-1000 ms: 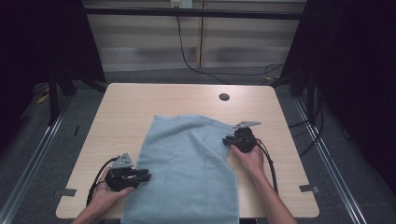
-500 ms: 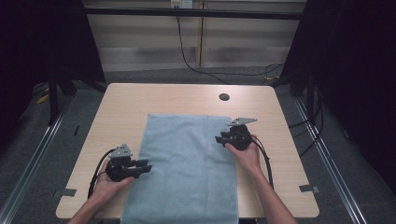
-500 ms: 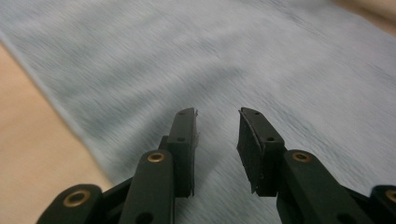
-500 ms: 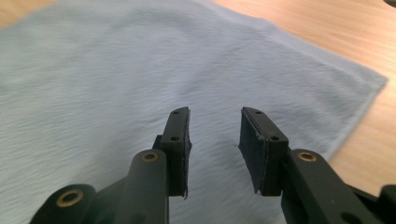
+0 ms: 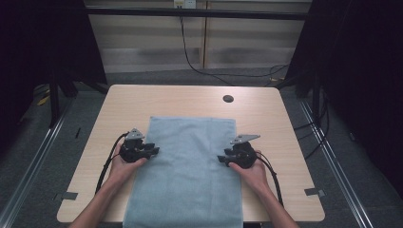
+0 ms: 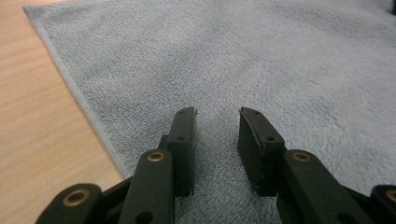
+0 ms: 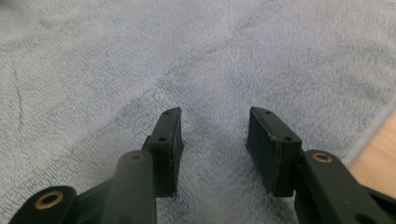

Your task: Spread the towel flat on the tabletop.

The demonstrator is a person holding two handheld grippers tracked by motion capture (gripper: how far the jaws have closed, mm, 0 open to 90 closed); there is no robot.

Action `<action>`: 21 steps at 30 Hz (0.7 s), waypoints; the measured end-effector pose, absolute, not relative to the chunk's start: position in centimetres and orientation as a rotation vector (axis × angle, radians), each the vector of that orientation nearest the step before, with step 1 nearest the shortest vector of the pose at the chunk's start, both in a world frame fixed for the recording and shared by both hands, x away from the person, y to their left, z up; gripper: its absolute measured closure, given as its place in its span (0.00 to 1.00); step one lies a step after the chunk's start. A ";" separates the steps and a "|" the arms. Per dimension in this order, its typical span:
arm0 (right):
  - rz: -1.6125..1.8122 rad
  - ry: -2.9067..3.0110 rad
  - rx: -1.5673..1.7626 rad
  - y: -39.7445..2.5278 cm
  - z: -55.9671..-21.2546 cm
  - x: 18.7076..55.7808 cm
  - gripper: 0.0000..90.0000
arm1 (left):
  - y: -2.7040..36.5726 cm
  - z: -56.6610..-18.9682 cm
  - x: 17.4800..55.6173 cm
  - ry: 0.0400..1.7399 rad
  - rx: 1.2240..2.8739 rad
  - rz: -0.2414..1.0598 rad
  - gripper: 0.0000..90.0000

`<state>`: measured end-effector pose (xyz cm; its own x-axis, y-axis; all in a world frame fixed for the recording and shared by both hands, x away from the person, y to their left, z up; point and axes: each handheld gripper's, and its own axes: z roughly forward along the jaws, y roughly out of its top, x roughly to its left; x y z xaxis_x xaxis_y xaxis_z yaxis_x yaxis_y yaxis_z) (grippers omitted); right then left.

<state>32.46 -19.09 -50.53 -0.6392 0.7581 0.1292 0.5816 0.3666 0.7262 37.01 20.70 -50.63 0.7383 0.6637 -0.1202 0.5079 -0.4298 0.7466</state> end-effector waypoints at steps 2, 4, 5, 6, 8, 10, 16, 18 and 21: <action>1.132 2.400 1.207 -19.4 -50.5 31.9 0.61 | 20.9 -50.6 36.0 0.850 2.128 0.228 0.74; 1.122 2.405 1.186 -19.5 -50.5 31.3 0.61 | 21.3 -50.7 35.0 0.825 2.123 0.212 0.74; 1.123 2.408 1.177 -19.6 -50.5 30.9 0.61 | 21.4 -50.7 34.5 0.816 2.126 0.210 0.74; 1.128 2.406 1.180 -19.7 -50.5 30.4 0.61 | 21.5 -50.7 34.1 0.815 2.121 0.195 0.74; 1.138 2.413 1.175 -19.8 -50.5 29.7 0.61 | 21.5 -50.7 33.3 0.805 2.127 0.197 0.74; 1.141 2.418 1.170 -19.9 -50.5 29.1 0.60 | 21.4 -50.7 32.7 0.801 2.130 0.185 0.73; 1.157 2.421 1.137 -19.7 -50.6 28.0 0.59 | 21.6 -50.6 30.9 0.781 2.131 0.173 0.72; 1.166 2.433 1.140 -19.7 -50.6 27.7 0.59 | 21.7 -50.6 30.5 0.778 2.139 0.168 0.72; 1.171 2.439 1.133 -19.7 -50.5 27.0 0.59 | 21.8 -50.7 29.9 0.775 2.127 0.173 0.71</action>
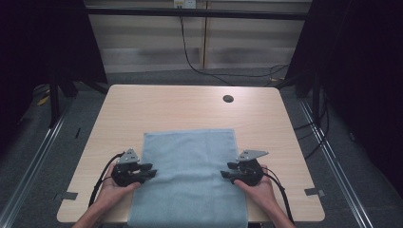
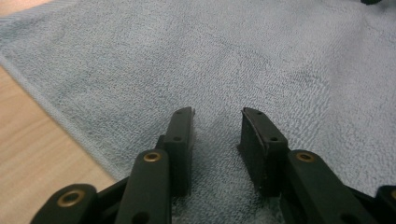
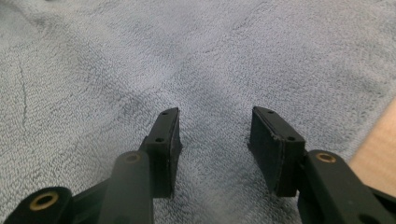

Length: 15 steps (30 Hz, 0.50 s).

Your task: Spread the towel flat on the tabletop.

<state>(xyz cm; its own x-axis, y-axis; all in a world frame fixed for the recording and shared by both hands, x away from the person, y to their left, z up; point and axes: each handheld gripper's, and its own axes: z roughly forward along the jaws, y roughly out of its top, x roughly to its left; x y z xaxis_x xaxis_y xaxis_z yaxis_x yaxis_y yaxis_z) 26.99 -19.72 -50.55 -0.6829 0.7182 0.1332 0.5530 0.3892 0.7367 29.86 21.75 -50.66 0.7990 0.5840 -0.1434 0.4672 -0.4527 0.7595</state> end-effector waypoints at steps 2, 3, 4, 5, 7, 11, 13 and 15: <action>1.176 2.441 1.137 -19.7 -50.5 26.4 0.59 | 21.8 -50.6 29.6 0.779 2.133 0.166 0.71; 1.176 2.441 1.139 -19.8 -50.5 26.1 0.59 | 21.8 -50.6 29.3 0.776 2.126 0.161 0.70; 1.188 2.447 1.141 -19.9 -50.5 25.8 0.59 | 21.8 -50.6 29.1 0.776 2.127 0.154 0.70; 1.189 2.449 1.149 -19.9 -50.5 25.6 0.59 | 21.8 -50.6 29.0 0.768 2.135 0.151 0.70; 1.197 2.451 1.152 -20.0 -50.5 25.2 0.59 | 21.7 -50.5 28.8 0.772 2.140 0.154 0.69; 1.202 2.459 1.169 -19.9 -50.4 24.8 0.60 | 21.7 -50.5 28.6 0.783 2.131 0.122 0.69; 1.210 2.462 1.171 -20.0 -50.4 24.7 0.60 | 21.7 -50.5 28.3 0.779 2.130 0.125 0.69; 1.209 2.469 1.161 -19.9 -50.4 24.6 0.60 | 21.9 -50.5 27.9 0.782 2.122 0.114 0.69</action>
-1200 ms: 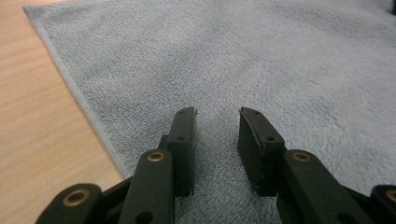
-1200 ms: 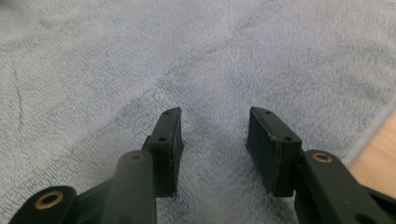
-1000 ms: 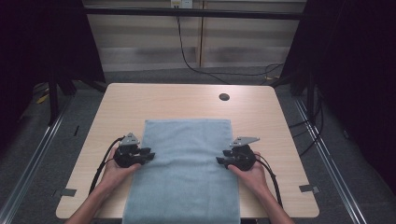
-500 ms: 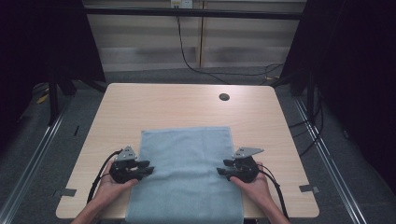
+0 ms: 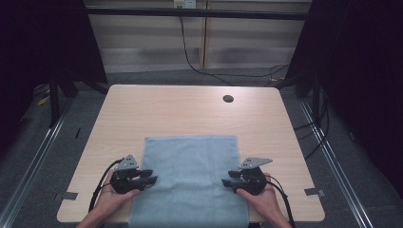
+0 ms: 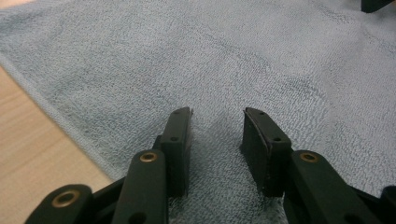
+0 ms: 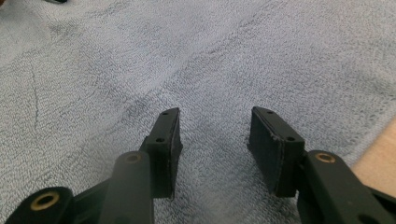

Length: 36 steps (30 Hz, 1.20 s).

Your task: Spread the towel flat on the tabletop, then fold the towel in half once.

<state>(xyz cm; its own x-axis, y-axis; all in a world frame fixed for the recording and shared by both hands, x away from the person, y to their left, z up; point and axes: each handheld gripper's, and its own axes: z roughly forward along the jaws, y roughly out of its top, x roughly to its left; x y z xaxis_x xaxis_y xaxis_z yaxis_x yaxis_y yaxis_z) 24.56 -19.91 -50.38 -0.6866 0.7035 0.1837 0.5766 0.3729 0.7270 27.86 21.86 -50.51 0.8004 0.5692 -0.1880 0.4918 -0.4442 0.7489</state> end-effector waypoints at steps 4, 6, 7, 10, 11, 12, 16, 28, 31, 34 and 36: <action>1.199 2.485 1.151 -19.7 -50.3 23.8 0.60 | 22.0 -50.4 27.2 0.780 2.127 0.105 0.69; 1.198 2.501 1.149 -19.7 -50.2 23.5 0.59 | 22.0 -50.3 27.0 0.781 2.134 0.102 0.69; 1.196 2.505 1.149 -19.7 -50.1 23.4 0.59 | 22.0 -50.3 27.0 0.778 2.139 0.101 0.68; 1.229 2.519 1.153 -19.7 -50.1 23.7 0.54 | 21.8 -50.1 27.5 0.801 2.123 0.074 0.64; 1.248 2.509 1.151 -19.8 -50.0 24.0 0.53 | 21.8 -50.0 27.6 0.804 2.126 0.080 0.63; 1.253 2.496 1.159 -19.8 -49.8 24.1 0.53 | 21.6 -49.8 27.9 0.803 2.127 0.092 0.61; 1.265 2.422 1.185 -20.2 -49.0 25.7 0.48 | 21.4 -48.9 29.2 0.826 2.090 0.089 0.54; 1.249 2.334 1.290 -22.1 -47.8 31.0 0.46 | 22.0 -47.7 34.2 0.891 2.038 0.115 0.51; 1.263 2.318 1.277 -22.4 -47.5 32.3 0.46 | 22.2 -47.6 35.1 0.902 1.995 0.135 0.55; 1.252 2.308 1.271 -22.5 -47.4 33.4 0.48 | 22.4 -47.5 36.2 0.912 2.017 0.180 0.56; 1.219 2.327 1.268 -22.6 -47.5 34.2 0.49 | 22.3 -47.4 37.0 0.933 2.024 0.163 0.58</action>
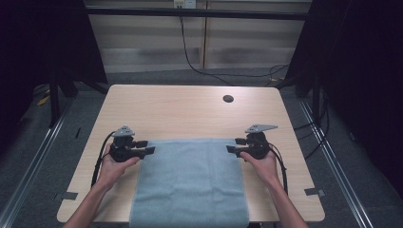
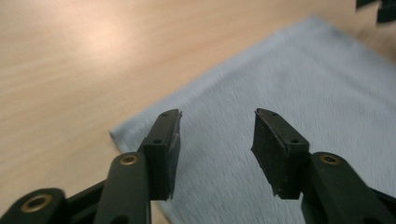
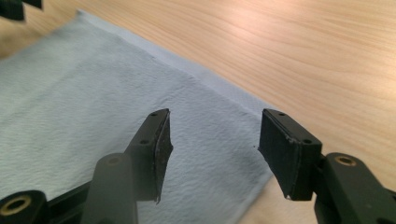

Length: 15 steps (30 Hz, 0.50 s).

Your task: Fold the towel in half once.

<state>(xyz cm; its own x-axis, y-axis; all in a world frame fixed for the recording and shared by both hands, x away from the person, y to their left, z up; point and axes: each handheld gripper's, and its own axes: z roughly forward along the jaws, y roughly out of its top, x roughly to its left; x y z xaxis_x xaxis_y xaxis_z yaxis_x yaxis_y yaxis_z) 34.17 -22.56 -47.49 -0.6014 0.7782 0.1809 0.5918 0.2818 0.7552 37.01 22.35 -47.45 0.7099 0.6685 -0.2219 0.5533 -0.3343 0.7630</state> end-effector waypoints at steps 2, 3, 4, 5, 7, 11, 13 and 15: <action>1.197 2.328 1.278 -22.6 -47.6 35.0 0.50 | 22.4 -47.7 37.8 0.938 2.016 0.205 0.60; 1.196 2.327 1.286 -22.6 -47.8 35.5 0.50 | 22.5 -48.0 38.1 0.951 2.013 0.194 0.62; 1.194 2.323 1.285 -22.7 -47.9 35.8 0.51 | 22.5 -48.4 38.4 0.980 2.002 0.193 0.62; 1.189 2.320 1.294 -22.7 -48.1 36.2 0.52 | 22.6 -48.9 38.5 0.985 2.029 0.199 0.62; 1.193 2.301 1.313 -22.9 -48.7 36.7 0.52 | 22.6 -49.6 38.5 0.985 2.069 0.213 0.64; 1.180 2.311 1.320 -22.6 -49.7 37.0 0.48 | 23.0 -50.3 38.4 0.981 2.088 0.208 0.61; 1.164 2.319 1.325 -22.5 -50.0 37.2 0.45 | 23.1 -50.5 38.2 0.967 2.089 0.220 0.61; 1.133 2.310 1.324 -22.4 -50.4 37.5 0.44 | 23.2 -50.4 38.2 0.955 2.097 0.225 0.61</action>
